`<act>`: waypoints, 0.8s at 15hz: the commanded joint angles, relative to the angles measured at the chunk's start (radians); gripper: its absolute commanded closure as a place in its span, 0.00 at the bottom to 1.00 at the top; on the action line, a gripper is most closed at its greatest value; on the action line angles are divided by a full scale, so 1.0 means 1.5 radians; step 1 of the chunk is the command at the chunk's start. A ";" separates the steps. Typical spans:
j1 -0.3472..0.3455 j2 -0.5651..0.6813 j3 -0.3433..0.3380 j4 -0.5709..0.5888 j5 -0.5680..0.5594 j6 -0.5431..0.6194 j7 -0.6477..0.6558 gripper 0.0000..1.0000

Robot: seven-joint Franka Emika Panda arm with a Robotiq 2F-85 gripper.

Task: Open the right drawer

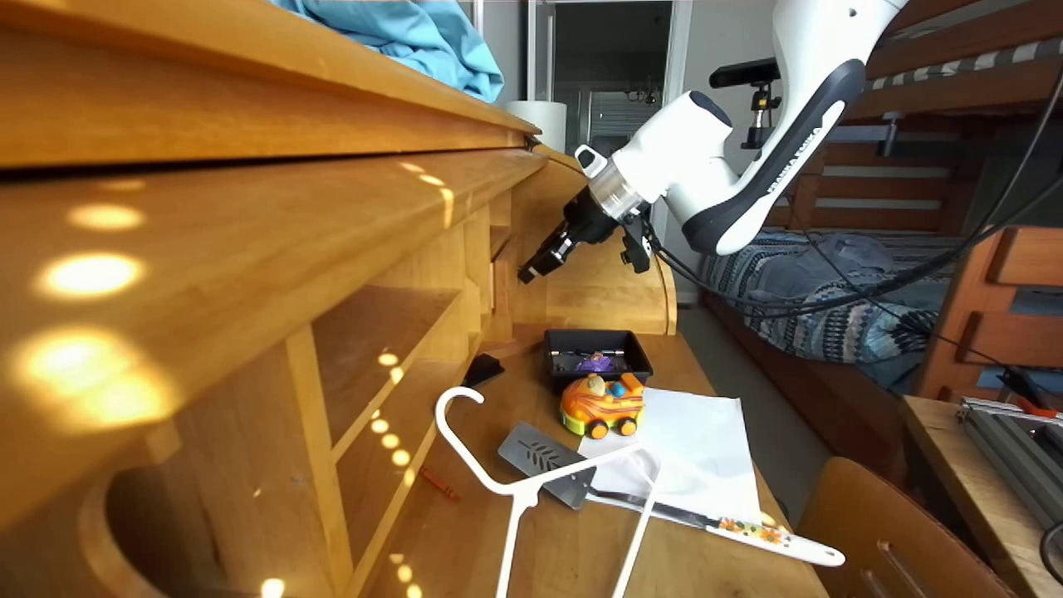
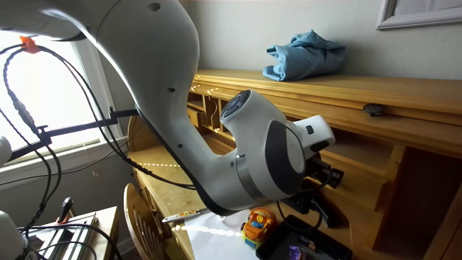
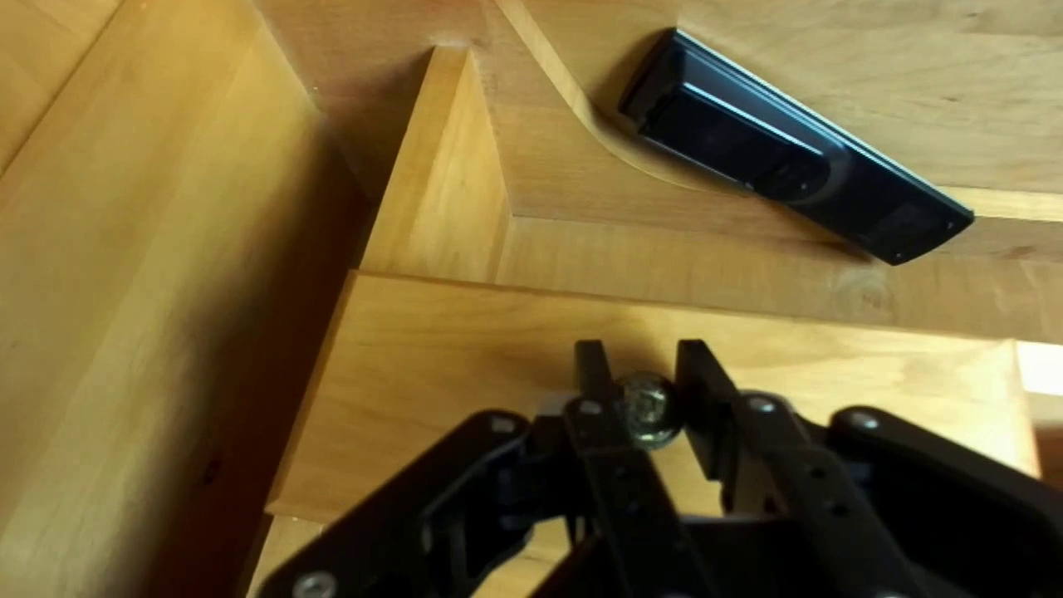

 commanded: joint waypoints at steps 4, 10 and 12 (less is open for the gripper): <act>0.030 -0.013 -0.018 -0.065 0.182 0.012 -0.167 0.92; 0.149 -0.037 -0.139 -0.158 0.251 0.056 -0.177 0.94; 0.187 -0.048 -0.180 -0.197 0.272 0.075 -0.187 0.93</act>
